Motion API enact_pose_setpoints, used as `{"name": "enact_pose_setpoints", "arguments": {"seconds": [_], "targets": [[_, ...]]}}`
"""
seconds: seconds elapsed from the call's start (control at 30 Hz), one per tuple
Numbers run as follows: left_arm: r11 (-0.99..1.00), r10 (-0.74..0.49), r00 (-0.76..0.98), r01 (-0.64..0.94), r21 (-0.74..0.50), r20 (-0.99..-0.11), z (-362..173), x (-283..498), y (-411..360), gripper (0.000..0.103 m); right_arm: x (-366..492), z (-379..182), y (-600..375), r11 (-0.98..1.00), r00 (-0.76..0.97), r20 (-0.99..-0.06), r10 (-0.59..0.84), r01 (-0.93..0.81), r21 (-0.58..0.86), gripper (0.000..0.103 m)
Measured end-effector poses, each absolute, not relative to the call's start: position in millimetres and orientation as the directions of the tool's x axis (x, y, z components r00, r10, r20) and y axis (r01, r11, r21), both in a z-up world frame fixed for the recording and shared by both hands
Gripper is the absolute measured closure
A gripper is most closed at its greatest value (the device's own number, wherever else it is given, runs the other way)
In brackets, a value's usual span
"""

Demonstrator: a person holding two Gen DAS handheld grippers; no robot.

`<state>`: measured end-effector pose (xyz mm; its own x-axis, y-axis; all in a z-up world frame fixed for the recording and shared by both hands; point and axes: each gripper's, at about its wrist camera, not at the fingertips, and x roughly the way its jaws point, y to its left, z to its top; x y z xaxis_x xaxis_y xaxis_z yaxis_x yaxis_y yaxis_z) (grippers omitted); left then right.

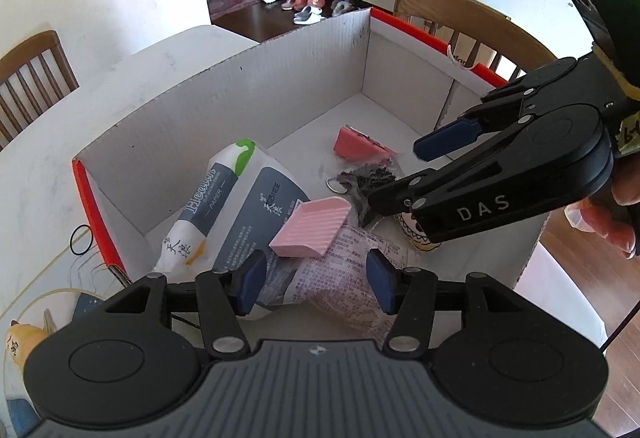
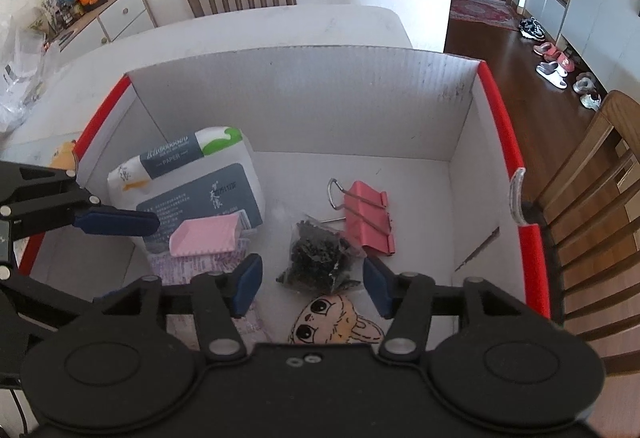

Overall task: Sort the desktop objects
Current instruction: 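Move both tools back over the placemat items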

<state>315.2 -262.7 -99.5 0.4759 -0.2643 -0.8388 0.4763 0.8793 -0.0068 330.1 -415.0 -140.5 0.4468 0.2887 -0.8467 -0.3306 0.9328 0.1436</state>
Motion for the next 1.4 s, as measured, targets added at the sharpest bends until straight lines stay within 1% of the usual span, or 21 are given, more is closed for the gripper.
{"name": "enact_pose_setpoints", "arguments": {"seconds": [0.03, 0.17, 0.23, 0.27, 0.3, 0.4, 0.6, 1.1, 1.2, 1.27, 1.4], "targets": [[0.880, -0.264, 0.479, 0.475, -0.006, -0.837, -99, 315, -263, 0.048, 329, -139, -416, 0.934, 0.452, -0.844, 0.288, -0.327, 0.143, 0.040], [0.883, -0.280, 0.487, 0.469, -0.023, -0.827, -95, 313, -261, 0.043, 328, -133, -419, 0.936, 0.464, -0.836, 0.293, -0.319, 0.151, 0.039], [0.882, -0.290, 0.491, 0.470, -0.030, -0.822, -92, 311, -260, 0.034, 326, -130, -422, 0.937, 0.470, -0.831, 0.299, -0.310, 0.162, 0.039], [0.884, -0.286, 0.499, 0.467, -0.024, -0.818, -90, 309, -260, 0.027, 326, -128, -423, 0.937, 0.472, -0.828, 0.303, -0.306, 0.169, 0.039], [0.885, -0.286, 0.508, 0.465, -0.021, -0.812, -88, 307, -260, 0.026, 325, -126, -425, 0.938, 0.476, -0.825, 0.306, -0.301, 0.174, 0.039], [0.888, -0.292, 0.513, 0.459, -0.029, -0.807, -84, 304, -257, 0.026, 322, -120, -428, 0.937, 0.485, -0.815, 0.317, -0.293, 0.191, 0.038], [0.898, -0.303, 0.530, 0.437, -0.051, -0.792, -76, 298, -249, 0.026, 315, -111, -429, 0.935, 0.503, -0.799, 0.329, -0.292, 0.201, 0.031], [0.917, -0.324, 0.599, 0.388, -0.089, -0.732, -51, 274, -225, 0.026, 288, -101, -421, 0.925, 0.528, -0.765, 0.370, -0.288, 0.249, 0.028], [0.917, -0.333, 0.611, 0.388, -0.095, -0.719, -46, 267, -220, 0.026, 281, -97, -418, 0.924, 0.544, -0.751, 0.374, -0.287, 0.253, 0.020], [0.916, -0.336, 0.617, 0.389, -0.096, -0.711, -43, 262, -217, 0.021, 276, -95, -417, 0.923, 0.552, -0.743, 0.378, -0.284, 0.258, 0.020], [0.916, -0.338, 0.628, 0.389, -0.094, -0.701, -39, 252, -208, 0.020, 267, -90, -412, 0.923, 0.570, -0.729, 0.380, -0.282, 0.261, 0.016]]}}
